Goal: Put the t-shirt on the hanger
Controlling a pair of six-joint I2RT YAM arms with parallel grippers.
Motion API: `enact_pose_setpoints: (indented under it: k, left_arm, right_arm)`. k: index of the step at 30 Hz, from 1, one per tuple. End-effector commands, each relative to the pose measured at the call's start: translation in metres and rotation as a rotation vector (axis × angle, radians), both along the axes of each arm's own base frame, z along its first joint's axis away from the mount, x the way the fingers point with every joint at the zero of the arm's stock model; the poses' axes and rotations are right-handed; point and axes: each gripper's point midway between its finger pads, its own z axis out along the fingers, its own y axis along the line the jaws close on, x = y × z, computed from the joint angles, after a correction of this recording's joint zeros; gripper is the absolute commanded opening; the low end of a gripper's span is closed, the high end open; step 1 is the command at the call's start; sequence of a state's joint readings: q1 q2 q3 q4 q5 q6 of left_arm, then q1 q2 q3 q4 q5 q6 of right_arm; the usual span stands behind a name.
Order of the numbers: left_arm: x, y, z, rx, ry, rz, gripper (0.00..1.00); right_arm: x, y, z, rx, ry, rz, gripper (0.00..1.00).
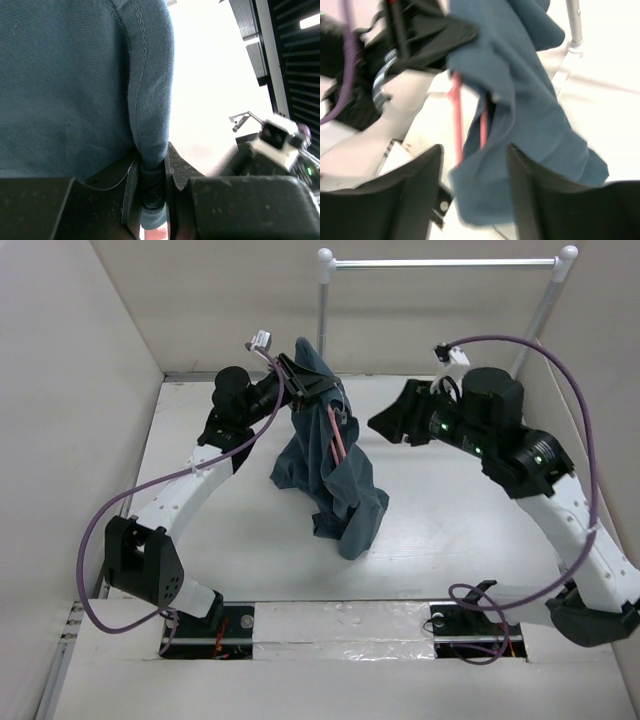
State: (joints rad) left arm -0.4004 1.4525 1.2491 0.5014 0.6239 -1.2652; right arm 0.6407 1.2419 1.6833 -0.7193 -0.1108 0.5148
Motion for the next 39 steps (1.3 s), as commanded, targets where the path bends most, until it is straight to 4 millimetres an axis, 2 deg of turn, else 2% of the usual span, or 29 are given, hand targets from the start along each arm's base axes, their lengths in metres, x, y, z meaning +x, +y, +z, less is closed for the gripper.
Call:
enact_pose_setpoints:
  k: [1,2,3,5,6,7,9,11,18,19,22,25,26,29,31,32,35,38,39]
  left_arm:
    - [-0.003,0.011,0.056,-0.051,-0.163,0.034,0.00]
    - [0.000,0.011,0.057,-0.050,-0.163,0.042,0.00]
    - [0.001,0.010,0.057,-0.050,-0.165,0.041,0.00]
    - [0.002,0.009,0.061,-0.056,-0.172,0.031,0.00]
    - [0.002,0.009,0.063,-0.059,-0.175,0.029,0.00]
    - [0.005,0.012,0.064,-0.057,-0.179,0.039,0.00]
    - [0.004,0.012,0.066,-0.053,-0.185,0.037,0.00]
    - [0.004,0.012,0.065,-0.050,-0.182,0.042,0.00]
    - [0.001,0.014,0.065,-0.053,-0.184,0.050,0.00]
    - [0.002,0.014,0.064,-0.049,-0.185,0.050,0.00]
    - [0.000,0.016,0.064,-0.051,-0.185,0.056,0.00]
    - [0.001,0.017,0.062,-0.054,-0.181,0.065,0.00]
    - [0.002,0.016,0.061,-0.055,-0.176,0.064,0.00]
    - [0.000,0.012,0.059,-0.060,-0.167,0.053,0.00]
    - [-0.003,0.009,0.060,-0.066,-0.167,0.044,0.00]
    - [-0.006,0.006,0.062,-0.069,-0.167,0.032,0.00]
    - [-0.008,0.006,0.062,-0.066,-0.164,0.029,0.00]
    - [-0.009,0.006,0.058,-0.053,-0.156,0.025,0.00]
    - [-0.010,0.006,0.059,-0.056,-0.156,0.022,0.00]
  right_arm:
    - [-0.027,0.000,-0.015,-0.048,0.035,0.061,0.48]
    - [-0.038,0.007,-0.021,-0.059,0.047,0.096,0.30]
    - [-0.041,0.010,-0.029,-0.075,0.061,0.103,0.21]
    - [-0.055,0.019,-0.045,-0.099,0.100,0.147,0.10]
    - [-0.060,0.021,-0.048,-0.102,0.105,0.163,0.10]
    - [-0.063,0.023,-0.047,-0.097,0.098,0.174,0.12]
    - [-0.073,0.026,-0.047,-0.084,0.091,0.203,0.29]
    - [-0.073,0.027,-0.048,-0.082,0.091,0.209,0.36]
    - [-0.065,0.035,-0.072,-0.149,0.133,0.188,0.25]
    - [-0.064,0.035,-0.070,-0.144,0.125,0.189,0.19]
    - [-0.063,0.037,-0.071,-0.144,0.124,0.189,0.18]
    - [-0.063,0.042,-0.067,-0.135,0.117,0.197,0.40]
    - [-0.062,0.043,-0.064,-0.126,0.108,0.194,0.55]
    - [-0.054,0.049,-0.059,-0.098,0.076,0.182,0.64]
    - [-0.045,0.052,-0.061,-0.100,0.061,0.157,0.63]
    - [-0.039,0.056,-0.069,-0.122,0.070,0.150,0.58]
    - [-0.026,0.055,-0.067,-0.153,0.045,0.084,0.48]
    - [-0.018,0.055,-0.061,-0.163,0.012,0.047,0.47]
    - [-0.016,0.056,-0.065,-0.175,0.016,0.048,0.47]
